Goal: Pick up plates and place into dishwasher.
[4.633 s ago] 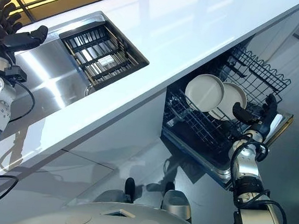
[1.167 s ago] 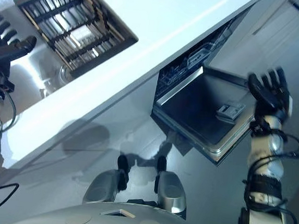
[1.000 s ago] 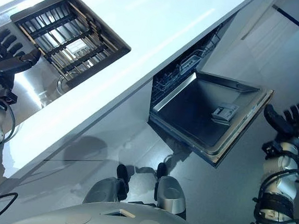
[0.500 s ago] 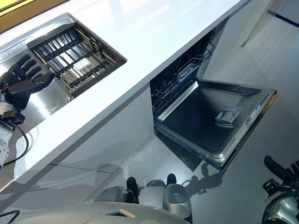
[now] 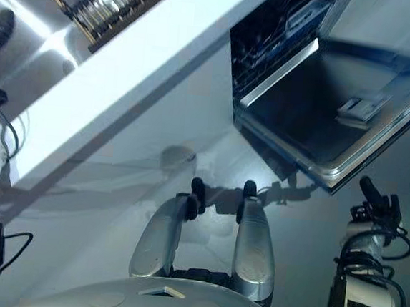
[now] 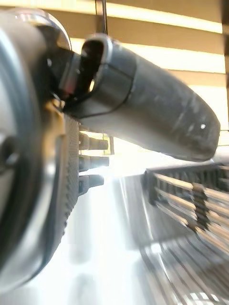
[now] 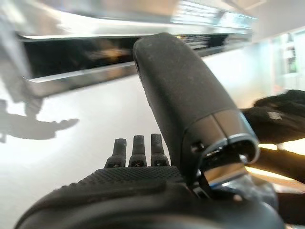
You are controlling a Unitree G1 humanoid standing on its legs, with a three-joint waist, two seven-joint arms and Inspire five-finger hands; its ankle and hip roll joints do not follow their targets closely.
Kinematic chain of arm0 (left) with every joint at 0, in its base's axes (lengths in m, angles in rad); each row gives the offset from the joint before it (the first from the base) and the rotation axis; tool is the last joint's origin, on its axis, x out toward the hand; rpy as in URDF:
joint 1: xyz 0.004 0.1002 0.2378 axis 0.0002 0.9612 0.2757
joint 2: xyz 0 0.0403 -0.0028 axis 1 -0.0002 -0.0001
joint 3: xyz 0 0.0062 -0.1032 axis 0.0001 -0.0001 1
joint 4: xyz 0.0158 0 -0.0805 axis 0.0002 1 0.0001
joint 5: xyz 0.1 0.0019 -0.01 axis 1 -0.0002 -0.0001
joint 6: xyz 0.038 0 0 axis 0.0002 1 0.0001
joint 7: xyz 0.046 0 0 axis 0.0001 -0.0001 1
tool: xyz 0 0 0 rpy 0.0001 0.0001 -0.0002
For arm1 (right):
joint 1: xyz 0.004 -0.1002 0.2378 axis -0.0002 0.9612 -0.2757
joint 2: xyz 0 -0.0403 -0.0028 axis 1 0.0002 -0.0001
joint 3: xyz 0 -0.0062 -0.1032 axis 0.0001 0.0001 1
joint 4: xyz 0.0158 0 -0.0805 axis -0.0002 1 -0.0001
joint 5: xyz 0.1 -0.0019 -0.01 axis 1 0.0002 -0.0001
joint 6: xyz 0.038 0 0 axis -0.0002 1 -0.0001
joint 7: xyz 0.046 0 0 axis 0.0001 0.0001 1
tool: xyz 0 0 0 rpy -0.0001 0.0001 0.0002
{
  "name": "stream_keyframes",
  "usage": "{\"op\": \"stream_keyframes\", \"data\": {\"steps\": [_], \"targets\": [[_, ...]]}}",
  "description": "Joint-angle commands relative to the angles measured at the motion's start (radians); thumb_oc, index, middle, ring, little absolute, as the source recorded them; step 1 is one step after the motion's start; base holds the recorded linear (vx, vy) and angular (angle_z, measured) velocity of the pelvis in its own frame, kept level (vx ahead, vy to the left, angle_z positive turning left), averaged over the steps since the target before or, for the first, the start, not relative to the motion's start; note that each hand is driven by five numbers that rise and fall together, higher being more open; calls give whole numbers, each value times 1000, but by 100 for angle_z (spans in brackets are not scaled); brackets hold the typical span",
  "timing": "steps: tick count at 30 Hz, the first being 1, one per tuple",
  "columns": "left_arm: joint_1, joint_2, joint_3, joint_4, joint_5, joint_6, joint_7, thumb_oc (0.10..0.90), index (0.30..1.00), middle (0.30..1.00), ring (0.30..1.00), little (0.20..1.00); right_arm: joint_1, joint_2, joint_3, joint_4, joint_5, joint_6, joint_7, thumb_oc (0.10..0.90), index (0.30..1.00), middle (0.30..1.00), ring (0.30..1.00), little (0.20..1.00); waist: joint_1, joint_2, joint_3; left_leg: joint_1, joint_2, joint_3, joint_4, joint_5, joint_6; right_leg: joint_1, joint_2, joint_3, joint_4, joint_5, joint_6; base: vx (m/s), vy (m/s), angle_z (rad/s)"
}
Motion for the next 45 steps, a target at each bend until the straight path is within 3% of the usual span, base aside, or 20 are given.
{"op": "stream_keyframes", "data": {"steps": [1, 5, 7, 12, 18, 22, 26, 29, 34, 40, 45], "targets": [[-1, -2, -3, -29, 0, -141, 26, 800, 900, 900, 900, 900, 22, -33, 35, -2, 139, -98, 113, 800, 900, 900, 900, 900, -15, -5, 1, -5, -48, 26, -94, 17, -39, -74, 26, -47, 223, -147, -41, -60, 12, 18], [-9, -1, 4, -48, -6, -126, 23, 800, 900, 900, 900, 900, 4, 10, 85, -73, 356, -69, 345, 800, 900, 900, 900, 900, -3, -4, 6, -52, -49, 18, -63, 5, -40, -120, 13, -45, 244, -147, -41, -18, 10, 4], [-6, -4, 6, -59, 1, -117, 15, 800, 900, 900, 900, 900, -9, 44, 114, -157, 470, -33, 525, 800, 900, 900, 900, 900, 4, -5, 5, -58, -48, 16, -58, 2, -43, -122, 6, -48, 236, -142, -37, 9, 12, 18], [27, -35, 20, -75, 11, -128, -19, 800, 900, 900, 900, 900, -37, 126, 224, -424, 535, 88, 829, 800, 900, 900, 900, 900, 18, -14, -4, -49, -47, 20, -52, -2, -45, -109, -4, -49, 208, -125, -29, 19, 16, -8], [52, -88, -3, -138, 47, -134, -5, 800, 900, 900, 900, 900, -118, 198, 357, -939, 445, 205, 785, 800, 900, 900, 900, 900, 19, -29, -21, -33, -45, 31, -56, -6, -38, -91, 1, -41, 170, -104, -18, 28, 21, -11], [52, -105, -17, -158, 58, -122, 14, 800, 900, 900, 900, 900, -209, 204, 423, -1155, 333, 302, 719, 800, 900, 900, 900, 900, 20, -33, -29, -12, -48, 40, -80, 1, -37, -77, 11, -31, 140, -91, -17, 14, 42, 1], [42, -106, -20, -122, 47, -127, 5, 800, 900, 900, 900, 900, -334, 209, 470, -1276, 329, 385, 748, 800, 900, 900, 900, 900, 24, -36, -40, 15, -50, 51, -106, 7, -35, -53, 19, -24, 104, -81, -16, 20, 57, -14], [16, -110, -43, -98, 57, -124, 13, 800, 900, 900, 900, 900, -426, 209, 492, -1344, 335, 367, 699, 800, 900, 900, 900, 900, 27, -38, -51, 27, -51, 57, -115, 10, -34, -44, 27, -19, 97, -79, -17, 20, 42, -11], [-58, -61, -63, -14, 14, -94, -25, 800, 900, 900, 900, 900, -488, 182, 446, -1303, 442, 287, 573, 800, 900, 900, 900, 900, 31, -49, -65, 53, -54, 59, -120, 1, -29, -19, 32, -14, 83, -80, -17, 8, 8, 17], [-51, -66, -57, 21, 1, -95, -69, 800, 900, 900, 900, 900, -384, 224, 372, -1220, 499, 206, 517, 800, 900, 900, 900, 900, 29, -69, -83, 105, -54, 62, -162, 8, -26, 31, 40, -9, 31, -62, -8, -8, -17, 40], [28, -89, -28, 23, 1, -124, -107, 800, 900, 900, 900, 900, -203, 255, 321, -1092, 360, 140, 518, 800, 900, 900, 900, 900, 13, -97, -121, 195, -47, 68, -239, 17, -38, 117, 47, -6, -52, -55, 4, 9, -19, 10]]}}
